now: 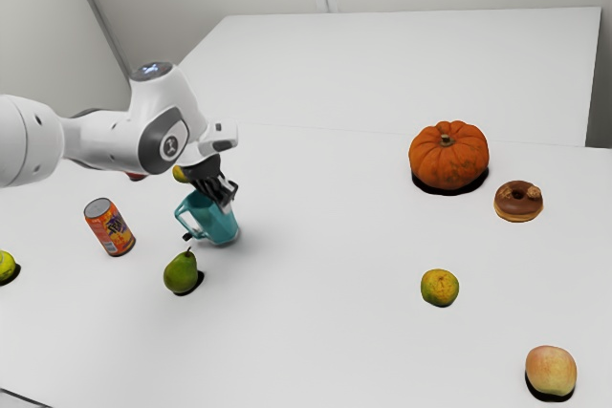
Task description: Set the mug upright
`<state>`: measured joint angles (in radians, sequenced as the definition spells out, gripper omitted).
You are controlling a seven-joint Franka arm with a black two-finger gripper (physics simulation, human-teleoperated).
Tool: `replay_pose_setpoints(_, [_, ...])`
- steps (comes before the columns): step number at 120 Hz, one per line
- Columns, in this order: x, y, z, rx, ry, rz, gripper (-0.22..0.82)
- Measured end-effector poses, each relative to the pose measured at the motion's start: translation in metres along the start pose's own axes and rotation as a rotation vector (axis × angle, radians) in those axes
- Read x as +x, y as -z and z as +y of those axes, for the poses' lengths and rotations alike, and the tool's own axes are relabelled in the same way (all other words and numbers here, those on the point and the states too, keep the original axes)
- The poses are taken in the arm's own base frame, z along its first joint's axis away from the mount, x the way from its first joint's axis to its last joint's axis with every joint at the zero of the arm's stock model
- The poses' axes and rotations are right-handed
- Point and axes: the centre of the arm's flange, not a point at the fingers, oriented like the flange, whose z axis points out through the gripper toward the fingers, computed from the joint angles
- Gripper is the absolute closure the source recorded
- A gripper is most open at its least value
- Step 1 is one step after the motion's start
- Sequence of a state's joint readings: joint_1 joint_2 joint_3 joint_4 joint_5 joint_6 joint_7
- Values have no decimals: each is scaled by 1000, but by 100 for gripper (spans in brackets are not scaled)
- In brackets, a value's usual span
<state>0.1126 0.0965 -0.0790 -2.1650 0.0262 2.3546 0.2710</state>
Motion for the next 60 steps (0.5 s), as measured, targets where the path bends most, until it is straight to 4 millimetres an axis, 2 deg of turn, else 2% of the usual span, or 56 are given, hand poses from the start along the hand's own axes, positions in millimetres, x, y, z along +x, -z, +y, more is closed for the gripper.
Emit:
replay_pose_setpoints(31, [-1,-8,1,-4,31,-12,78])
replay_pose_setpoints(44, [-3,-10,3,-11,41,-16,63])
replay_pose_setpoints(60, [-1,-2,7,-13,44,-1,42])
